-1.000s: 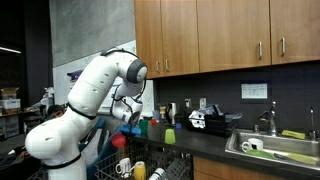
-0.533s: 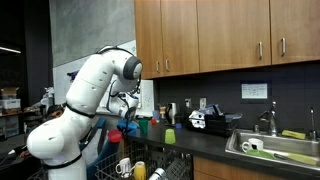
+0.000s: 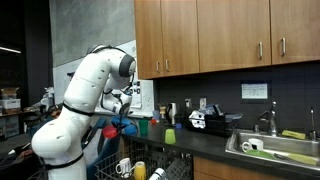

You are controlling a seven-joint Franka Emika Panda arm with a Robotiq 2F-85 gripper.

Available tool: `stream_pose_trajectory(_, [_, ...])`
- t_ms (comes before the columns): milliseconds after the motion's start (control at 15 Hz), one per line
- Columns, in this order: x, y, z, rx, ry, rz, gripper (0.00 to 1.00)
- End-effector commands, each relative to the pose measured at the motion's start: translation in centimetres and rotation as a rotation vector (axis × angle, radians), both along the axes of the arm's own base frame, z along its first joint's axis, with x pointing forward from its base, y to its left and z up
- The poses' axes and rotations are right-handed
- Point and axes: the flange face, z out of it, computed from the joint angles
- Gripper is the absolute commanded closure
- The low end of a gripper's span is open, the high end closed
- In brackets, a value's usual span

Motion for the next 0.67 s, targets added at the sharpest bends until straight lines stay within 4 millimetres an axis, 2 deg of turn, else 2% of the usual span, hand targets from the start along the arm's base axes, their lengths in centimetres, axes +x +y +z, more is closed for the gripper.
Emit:
stream_pose_trajectory(0, [0.1,2.3,1.8,-0.022,-0.031,-0.038,0.98])
stream_pose_trajectory(333, [1.0,5.3,3.3,-0.048,-0.062,-0.076,0.98])
stream_pose_trajectory(600, [3.8,6.2,3.7,-0.094,-0.061,-0.141,0.98])
